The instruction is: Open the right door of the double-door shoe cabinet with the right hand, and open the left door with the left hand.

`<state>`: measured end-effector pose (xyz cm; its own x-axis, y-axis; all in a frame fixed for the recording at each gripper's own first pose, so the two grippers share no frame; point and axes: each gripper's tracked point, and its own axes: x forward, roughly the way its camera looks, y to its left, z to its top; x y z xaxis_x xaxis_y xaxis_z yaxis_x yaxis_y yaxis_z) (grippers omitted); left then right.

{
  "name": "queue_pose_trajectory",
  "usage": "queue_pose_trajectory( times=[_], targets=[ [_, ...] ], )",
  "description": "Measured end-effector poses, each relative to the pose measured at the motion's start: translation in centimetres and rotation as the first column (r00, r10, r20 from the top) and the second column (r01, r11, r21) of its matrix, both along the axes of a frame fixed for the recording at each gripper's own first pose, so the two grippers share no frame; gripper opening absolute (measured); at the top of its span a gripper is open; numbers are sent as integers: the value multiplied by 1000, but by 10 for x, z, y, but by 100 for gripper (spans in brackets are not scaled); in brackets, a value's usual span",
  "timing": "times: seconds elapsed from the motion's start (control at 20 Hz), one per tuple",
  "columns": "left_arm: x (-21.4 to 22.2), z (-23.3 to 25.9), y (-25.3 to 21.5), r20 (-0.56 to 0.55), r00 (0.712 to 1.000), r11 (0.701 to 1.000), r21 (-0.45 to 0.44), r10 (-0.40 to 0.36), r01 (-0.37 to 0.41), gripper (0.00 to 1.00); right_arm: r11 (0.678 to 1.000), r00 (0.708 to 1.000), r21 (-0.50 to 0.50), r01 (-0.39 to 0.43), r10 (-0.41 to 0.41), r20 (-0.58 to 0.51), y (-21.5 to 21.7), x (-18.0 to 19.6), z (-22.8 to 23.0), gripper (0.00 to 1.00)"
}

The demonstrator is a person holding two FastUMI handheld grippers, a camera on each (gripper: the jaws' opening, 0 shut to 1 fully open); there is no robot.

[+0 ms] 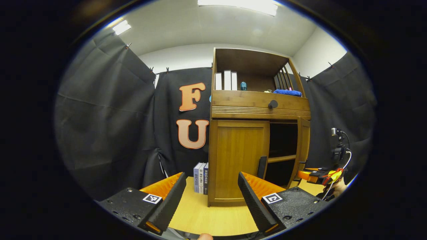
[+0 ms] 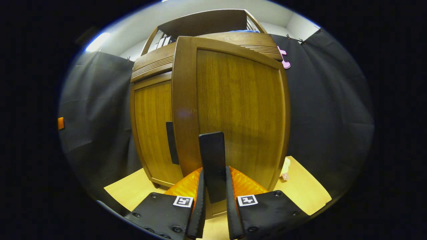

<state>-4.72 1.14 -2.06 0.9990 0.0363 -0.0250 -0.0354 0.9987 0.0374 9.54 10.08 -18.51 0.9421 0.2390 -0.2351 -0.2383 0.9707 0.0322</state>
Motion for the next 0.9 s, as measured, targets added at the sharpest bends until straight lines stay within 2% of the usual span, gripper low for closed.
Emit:
queue_pose_trajectory(
  times=[0.1, 0.15, 0.2, 0.25, 0.35, 0.5, 0.55, 0.6, 0.7, 0.8, 0.85, 0.9],
  targets=[
    [-1, 1, -5, 4, 1000, 1000, -4, -7, 7, 92, 1000, 1000, 1, 4, -4, -1, -11, -10, 4, 31],
    [-1, 1, -8, 6, 1000, 1000, -7, -11, 11, 92, 1000, 1000, 2, 8, -8, -2, -17, -14, 5, 39],
    [-1, 1, -11, 6, 1000, 1000, -8, -16, 16, 92, 1000, 1000, 0, 14, -14, -3, -22, -18, 5, 35],
    [-2, 1, -15, 6, 1000, 1000, -9, -22, 22, 92, 1000, 1000, -2, 21, -21, -4, -29, -23, 6, 39],
    [-2, 1, -22, 4, 999, 999, -10, -34, 34, 97, 999, 999, -8, 40, -40, -4, -41, -31, 9, 36],
    [-3, 1, -31, 4, 999, 999, -7, -49, 49, 95, 997, 997, -12, 71, -71, -2, -57, -40, 11, 34],
    [-2, 1, -34, 6, 999, 999, -8, -54, 54, 94, 997, 997, -17, 81, -81, -1, -62, -43, 12, 39],
    [-1, 1, -36, 7, 998, 998, -9, -59, 59, 93, 996, 996, -18, 90, -91, -7, -66, -50, 14, 39],
    [-1, 2, -42, 9, 998, 998, -13, -68, 68, 92, 993, 993, -28, 115, -115, -7, -75, -46, 12, 21],
    [-2, 1, -45, 8, 997, 997, -15, -75, 76, 92, 991, 992, -38, 127, -127, 2, -88, -56, 15, 20],
    [-1, 0, -47, 7, 997, 997, -15, -79, 79, 92, 990, 991, -42, 136, -136, 5, -96, -59, 17, 15],
    [0, -1, -49, 6, 997, 997, -15, -82, 82, 92, 989, 990, -44, 144, -144, 4, -101, -61, 16, 15]
  ],
)
